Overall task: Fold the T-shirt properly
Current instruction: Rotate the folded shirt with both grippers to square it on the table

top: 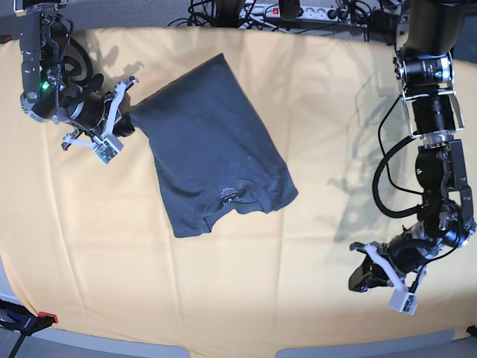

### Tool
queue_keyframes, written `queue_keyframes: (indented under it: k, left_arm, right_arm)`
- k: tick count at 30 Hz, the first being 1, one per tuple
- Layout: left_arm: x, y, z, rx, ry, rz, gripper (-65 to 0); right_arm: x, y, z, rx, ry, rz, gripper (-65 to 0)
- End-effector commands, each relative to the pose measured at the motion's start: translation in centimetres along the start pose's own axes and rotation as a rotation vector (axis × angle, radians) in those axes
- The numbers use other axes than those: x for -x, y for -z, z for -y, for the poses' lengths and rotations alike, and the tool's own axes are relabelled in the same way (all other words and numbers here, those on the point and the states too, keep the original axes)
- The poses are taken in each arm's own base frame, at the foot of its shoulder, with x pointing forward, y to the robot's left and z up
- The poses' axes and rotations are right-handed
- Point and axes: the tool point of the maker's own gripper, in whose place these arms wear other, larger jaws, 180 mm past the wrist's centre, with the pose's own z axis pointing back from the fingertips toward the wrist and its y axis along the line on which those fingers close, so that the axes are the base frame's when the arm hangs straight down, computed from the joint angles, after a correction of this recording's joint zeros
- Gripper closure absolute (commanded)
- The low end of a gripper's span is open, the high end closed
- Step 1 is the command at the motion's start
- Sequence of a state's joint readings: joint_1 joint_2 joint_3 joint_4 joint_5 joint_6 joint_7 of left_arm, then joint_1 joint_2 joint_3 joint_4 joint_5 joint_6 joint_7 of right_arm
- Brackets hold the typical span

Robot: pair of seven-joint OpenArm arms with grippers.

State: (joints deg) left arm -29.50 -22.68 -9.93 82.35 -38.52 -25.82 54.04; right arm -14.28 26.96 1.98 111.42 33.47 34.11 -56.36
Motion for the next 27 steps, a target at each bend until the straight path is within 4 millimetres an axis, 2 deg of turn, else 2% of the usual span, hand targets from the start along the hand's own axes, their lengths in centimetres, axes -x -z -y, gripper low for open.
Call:
queue_keyframes:
  k: [1, 5, 7, 11, 16, 19, 23, 27]
  left_arm:
    - [-1.5, -0.8, 0.0, 0.016, 0.003, 0.052, 0.0]
    - [1.3, -2.2, -0.4, 0.047, -0.026, 0.015, 0.0]
    - [2.4, -2.4, -0.3, 0.059, -0.010, -0.014, 0.0]
    - [2.7, -2.5, 0.2, 0.089, 0.031, -0.021, 0.0]
    - [3.5, -3.4, -0.7, 0.068, 0.039, -0.051, 0.0]
    - [3.6, -3.6, -0.8, 0.069, 0.037, -0.052, 0.0]
    - [3.0, -3.6, -0.4, 0.091, 0.021, -0.024, 0.0]
    - [3.5, -3.7, -0.6, 0.087, 0.025, -0.051, 0.0]
  right_arm:
    - [-0.8, -0.4, -0.2, -0.011, -0.017, 0.036, 0.0]
    - [-0.2, 0.0, -3.1, -0.110, 0.019, 0.058, 0.0]
    - [-0.6, 0.0, -4.8, -0.174, 0.032, 0.093, 0.0]
    - [-2.1, -0.3, -6.4, -0.261, 0.072, 0.168, 0.0]
    - [-0.8, -0.7, -8.6, -0.351, 0.127, 0.132, 0.0]
    - [-0.7, -1.1, -10.3, -0.423, 0.185, 0.156, 0.0]
    - [-0.3, -0.6, -10.6, -0.403, 0.182, 0.131, 0.0]
    - [1.0, -0.1, -8.6, -0.278, 0.100, 0.051, 0.0]
